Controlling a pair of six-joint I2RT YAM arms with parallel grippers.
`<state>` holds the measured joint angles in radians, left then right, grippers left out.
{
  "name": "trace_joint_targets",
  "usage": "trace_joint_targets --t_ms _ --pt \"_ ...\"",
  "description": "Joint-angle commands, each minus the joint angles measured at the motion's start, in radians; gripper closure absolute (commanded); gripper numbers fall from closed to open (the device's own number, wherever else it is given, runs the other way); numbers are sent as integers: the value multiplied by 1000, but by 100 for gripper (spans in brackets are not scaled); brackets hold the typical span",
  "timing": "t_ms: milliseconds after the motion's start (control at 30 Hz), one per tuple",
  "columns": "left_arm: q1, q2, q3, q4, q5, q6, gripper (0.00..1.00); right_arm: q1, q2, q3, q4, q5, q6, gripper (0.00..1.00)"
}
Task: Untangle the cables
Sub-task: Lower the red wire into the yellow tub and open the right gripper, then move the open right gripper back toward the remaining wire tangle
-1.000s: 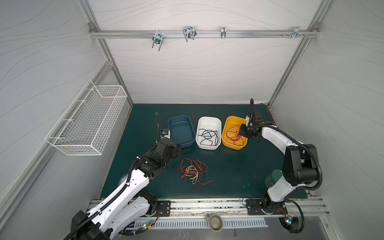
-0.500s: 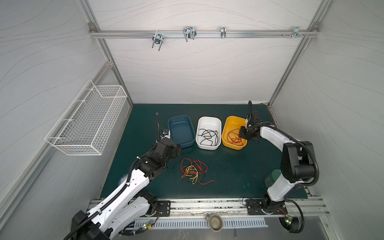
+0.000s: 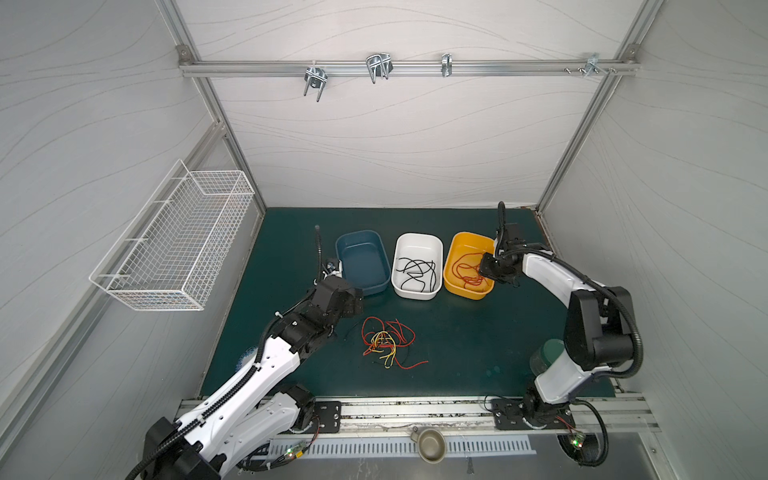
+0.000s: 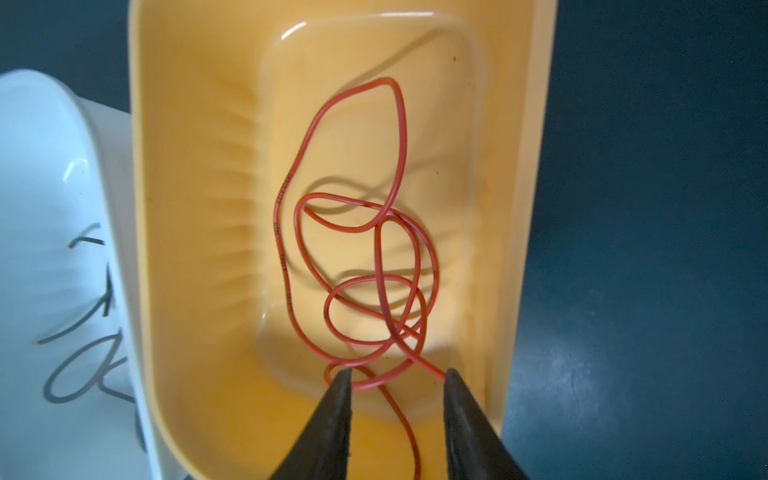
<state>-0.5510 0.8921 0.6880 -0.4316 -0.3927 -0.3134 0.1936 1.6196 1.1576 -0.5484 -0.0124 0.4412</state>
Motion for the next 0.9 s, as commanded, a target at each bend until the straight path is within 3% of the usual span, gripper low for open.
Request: trace_joint_targets --t_ms 0,300,567,667,867 --pt "-3 5 45 0 -7 11 0 44 -113 14 -30 23 17 53" --pt "-9 23 48 -7 20 14 0 269 -359 -90 -23 93 45 28" --pt "-16 26 47 -12 27 15 0 557 -595 -245 34 207 140 12" --pt "-19 33 47 -14 26 18 0 664 -635 -303 71 229 175 9" --pt "-30 52 48 -17 18 25 1 919 -650 -404 166 387 246 7"
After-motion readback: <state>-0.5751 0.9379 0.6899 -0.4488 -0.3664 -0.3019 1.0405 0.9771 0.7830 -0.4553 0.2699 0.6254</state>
